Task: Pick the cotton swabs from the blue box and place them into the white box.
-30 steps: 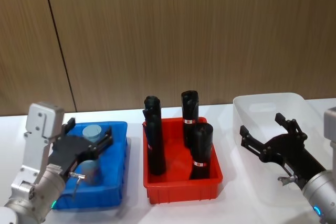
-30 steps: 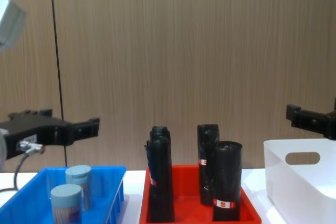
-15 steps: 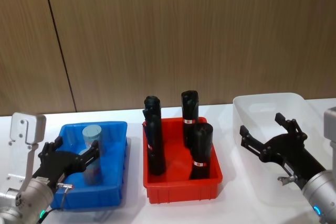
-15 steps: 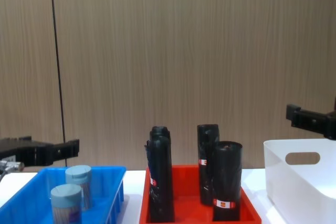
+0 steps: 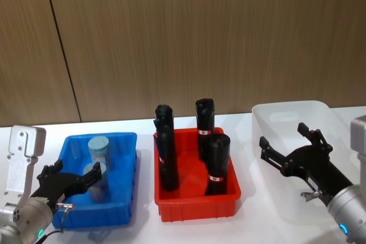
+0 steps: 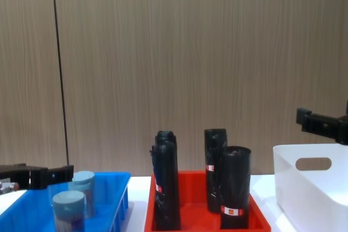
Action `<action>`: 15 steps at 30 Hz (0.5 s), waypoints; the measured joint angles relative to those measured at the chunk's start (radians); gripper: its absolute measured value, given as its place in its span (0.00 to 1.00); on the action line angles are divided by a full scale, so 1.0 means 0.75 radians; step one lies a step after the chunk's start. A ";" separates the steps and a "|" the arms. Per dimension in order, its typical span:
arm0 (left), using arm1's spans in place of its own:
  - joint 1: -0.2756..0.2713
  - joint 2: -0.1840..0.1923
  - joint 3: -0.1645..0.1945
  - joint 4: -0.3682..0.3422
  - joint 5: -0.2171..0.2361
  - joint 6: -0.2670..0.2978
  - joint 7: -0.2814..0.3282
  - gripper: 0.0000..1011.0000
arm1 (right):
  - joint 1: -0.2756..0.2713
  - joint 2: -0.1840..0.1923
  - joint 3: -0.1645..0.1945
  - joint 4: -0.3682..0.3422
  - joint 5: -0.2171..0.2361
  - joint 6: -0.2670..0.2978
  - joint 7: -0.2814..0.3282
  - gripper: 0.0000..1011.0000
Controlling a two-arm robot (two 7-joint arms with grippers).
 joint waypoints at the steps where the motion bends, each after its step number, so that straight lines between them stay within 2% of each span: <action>1: -0.010 -0.004 -0.002 0.013 0.000 0.014 -0.009 0.99 | 0.000 0.000 0.000 0.000 0.000 0.000 0.000 0.99; 15: -0.107 -0.038 -0.009 0.156 0.024 0.114 -0.121 0.99 | 0.000 0.000 0.000 0.000 0.000 0.000 0.000 0.99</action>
